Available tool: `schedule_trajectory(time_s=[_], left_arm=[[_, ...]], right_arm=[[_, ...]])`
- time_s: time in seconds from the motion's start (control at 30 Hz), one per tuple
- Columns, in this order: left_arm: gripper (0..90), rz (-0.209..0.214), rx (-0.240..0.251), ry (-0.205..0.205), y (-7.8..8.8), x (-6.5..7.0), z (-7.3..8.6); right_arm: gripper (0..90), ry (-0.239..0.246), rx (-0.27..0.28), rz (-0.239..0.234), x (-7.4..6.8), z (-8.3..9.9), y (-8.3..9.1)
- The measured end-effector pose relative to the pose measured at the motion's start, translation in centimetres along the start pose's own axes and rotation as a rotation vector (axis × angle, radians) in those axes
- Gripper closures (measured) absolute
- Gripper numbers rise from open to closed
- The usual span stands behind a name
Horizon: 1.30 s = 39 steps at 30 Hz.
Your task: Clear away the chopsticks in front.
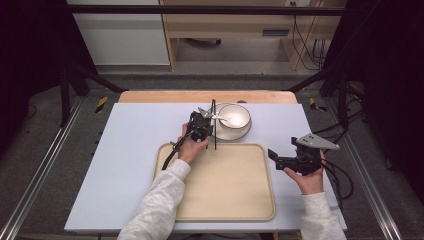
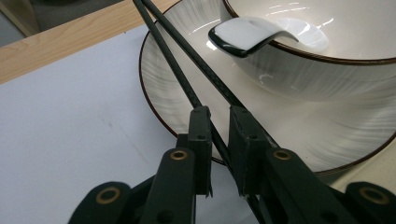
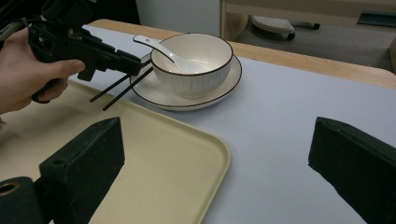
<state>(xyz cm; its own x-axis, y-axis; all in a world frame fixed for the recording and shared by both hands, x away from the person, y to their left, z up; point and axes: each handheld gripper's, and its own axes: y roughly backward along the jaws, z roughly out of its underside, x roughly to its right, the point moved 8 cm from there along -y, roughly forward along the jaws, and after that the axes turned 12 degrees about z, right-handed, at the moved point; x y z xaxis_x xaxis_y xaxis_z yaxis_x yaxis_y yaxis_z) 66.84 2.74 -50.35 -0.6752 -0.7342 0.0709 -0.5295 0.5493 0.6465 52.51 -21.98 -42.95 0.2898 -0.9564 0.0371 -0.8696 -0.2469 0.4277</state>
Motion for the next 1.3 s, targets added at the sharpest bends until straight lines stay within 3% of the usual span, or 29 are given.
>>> schedule_trajectory(time_s=[0.13,0.33,0.43,0.6,1.07,1.3], left_arm=[[81.6,0.000,0.002,-0.013,0.2,0.0,-0.1],[75.2,0.009,0.025,0.013,-0.1,-0.4,-0.4],[74.6,0.007,0.012,0.010,-0.4,-0.6,-0.5],[78.6,-0.002,0.004,0.009,-0.8,-0.5,-0.7],[85.5,-0.051,0.015,0.077,-1.2,-1.3,-0.6],[85.9,-0.044,0.017,0.082,-0.5,-1.5,-0.5]], right_arm=[[4.0,0.000,0.000,-0.001,0.0,0.0,0.0],[4.0,-0.001,-0.002,-0.005,-0.1,0.0,-0.1],[4.0,0.002,-0.005,-0.004,-0.1,0.1,-0.1],[4.0,-0.002,0.001,-0.004,0.0,0.0,0.0],[4.1,0.000,0.000,-0.006,0.0,0.0,0.0],[4.1,0.001,-0.001,-0.005,0.0,0.0,0.1]])
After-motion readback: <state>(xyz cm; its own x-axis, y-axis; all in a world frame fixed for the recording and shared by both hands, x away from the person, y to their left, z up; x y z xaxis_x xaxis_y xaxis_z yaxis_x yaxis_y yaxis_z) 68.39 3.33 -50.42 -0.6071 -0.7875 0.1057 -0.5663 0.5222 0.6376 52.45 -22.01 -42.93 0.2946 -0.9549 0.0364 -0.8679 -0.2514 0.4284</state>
